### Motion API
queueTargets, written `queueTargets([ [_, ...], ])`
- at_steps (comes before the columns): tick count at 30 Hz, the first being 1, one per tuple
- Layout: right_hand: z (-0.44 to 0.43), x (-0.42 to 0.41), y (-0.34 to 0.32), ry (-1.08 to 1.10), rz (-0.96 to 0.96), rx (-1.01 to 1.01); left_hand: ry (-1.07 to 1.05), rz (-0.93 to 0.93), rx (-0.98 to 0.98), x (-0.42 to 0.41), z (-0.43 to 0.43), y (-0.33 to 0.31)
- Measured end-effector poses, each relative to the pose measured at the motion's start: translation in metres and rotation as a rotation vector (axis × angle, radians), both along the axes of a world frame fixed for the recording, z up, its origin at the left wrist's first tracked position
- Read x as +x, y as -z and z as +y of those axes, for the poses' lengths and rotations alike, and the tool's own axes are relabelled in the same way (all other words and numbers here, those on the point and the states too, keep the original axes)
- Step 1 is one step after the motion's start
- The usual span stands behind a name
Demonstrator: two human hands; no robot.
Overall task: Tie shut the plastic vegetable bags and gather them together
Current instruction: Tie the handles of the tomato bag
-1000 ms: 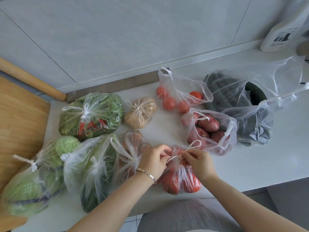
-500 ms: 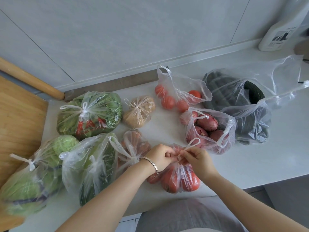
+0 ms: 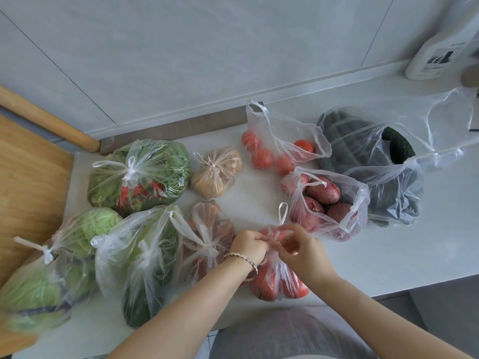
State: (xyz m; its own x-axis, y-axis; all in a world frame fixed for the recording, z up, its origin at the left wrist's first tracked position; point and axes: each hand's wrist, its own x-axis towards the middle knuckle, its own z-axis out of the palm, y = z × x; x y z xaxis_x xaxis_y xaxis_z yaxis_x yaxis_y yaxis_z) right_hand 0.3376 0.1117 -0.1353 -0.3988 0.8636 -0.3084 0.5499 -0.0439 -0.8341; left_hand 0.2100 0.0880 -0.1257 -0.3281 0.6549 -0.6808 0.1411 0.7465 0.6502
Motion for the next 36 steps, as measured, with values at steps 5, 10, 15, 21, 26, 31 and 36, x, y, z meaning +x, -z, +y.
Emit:
queueTargets([
  [5,0.003,-0.005,0.010,-0.209,-0.097,0.382,0.168,0.122,0.052,-0.003,-0.005,-0.001],
  [10,0.013,-0.004,0.011,-0.228,-0.091,0.211,0.223,0.182,0.119,-0.005,-0.008,-0.002],
  [15,0.014,-0.001,0.004,-0.120,-0.046,-0.013,0.247,0.246,0.205,-0.005,-0.012,-0.004],
  [21,0.017,0.000,-0.001,0.063,0.207,-0.353,0.337,0.411,0.286,-0.006,-0.018,0.003],
  [26,0.029,0.006,-0.009,-0.199,0.190,-0.493,0.245,0.236,0.322,-0.004,-0.019,0.003],
  [31,0.021,0.003,0.003,-0.390,-0.016,0.376,0.120,-0.027,0.138,-0.008,-0.016,0.004],
  [36,0.021,0.008,0.016,-0.464,-0.092,0.744,0.165,0.118,0.123,-0.006,-0.012,0.005],
])
